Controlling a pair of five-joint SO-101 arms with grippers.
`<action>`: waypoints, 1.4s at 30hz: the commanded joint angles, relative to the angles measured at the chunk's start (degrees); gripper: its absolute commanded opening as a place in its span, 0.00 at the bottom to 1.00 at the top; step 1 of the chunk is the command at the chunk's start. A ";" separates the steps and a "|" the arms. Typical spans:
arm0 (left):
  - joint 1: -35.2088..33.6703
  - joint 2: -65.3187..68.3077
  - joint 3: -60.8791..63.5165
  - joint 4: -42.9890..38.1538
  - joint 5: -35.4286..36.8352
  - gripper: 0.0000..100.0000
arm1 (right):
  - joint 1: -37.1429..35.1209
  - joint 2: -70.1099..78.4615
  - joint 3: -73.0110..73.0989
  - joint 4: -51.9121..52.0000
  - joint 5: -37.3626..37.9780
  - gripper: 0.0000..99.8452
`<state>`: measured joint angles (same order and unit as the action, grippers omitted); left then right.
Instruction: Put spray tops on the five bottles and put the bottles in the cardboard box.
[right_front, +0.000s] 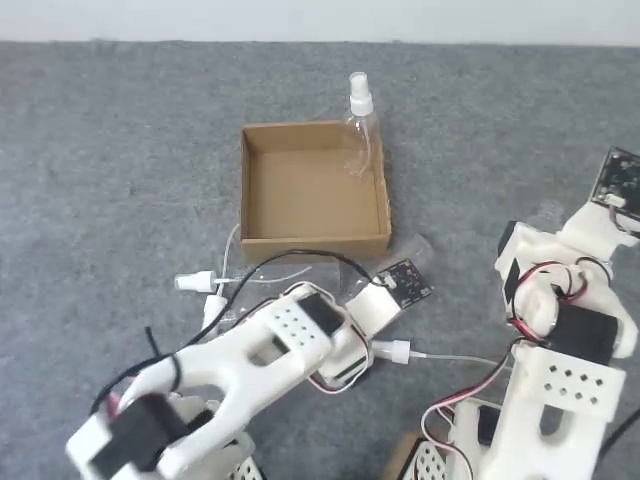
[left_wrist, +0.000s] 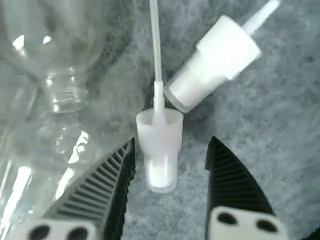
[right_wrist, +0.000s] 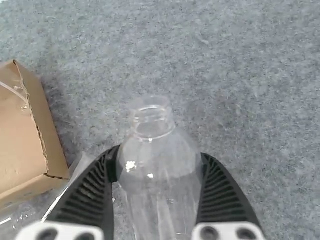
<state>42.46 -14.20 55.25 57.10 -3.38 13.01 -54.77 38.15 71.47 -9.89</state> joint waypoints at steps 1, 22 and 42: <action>-0.09 4.04 -6.20 -1.14 -0.35 0.15 | 0.66 -1.19 -0.18 -1.45 -0.53 0.04; -2.90 -14.77 -7.52 12.13 -0.79 0.01 | 0.66 -1.10 -0.18 -1.45 -0.44 0.04; -22.86 -39.12 -7.43 18.11 -2.46 0.01 | 0.22 -1.10 3.52 -6.29 -0.44 0.04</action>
<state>24.09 -48.40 48.48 74.86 -6.02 13.01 -54.77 41.14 69.27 -9.89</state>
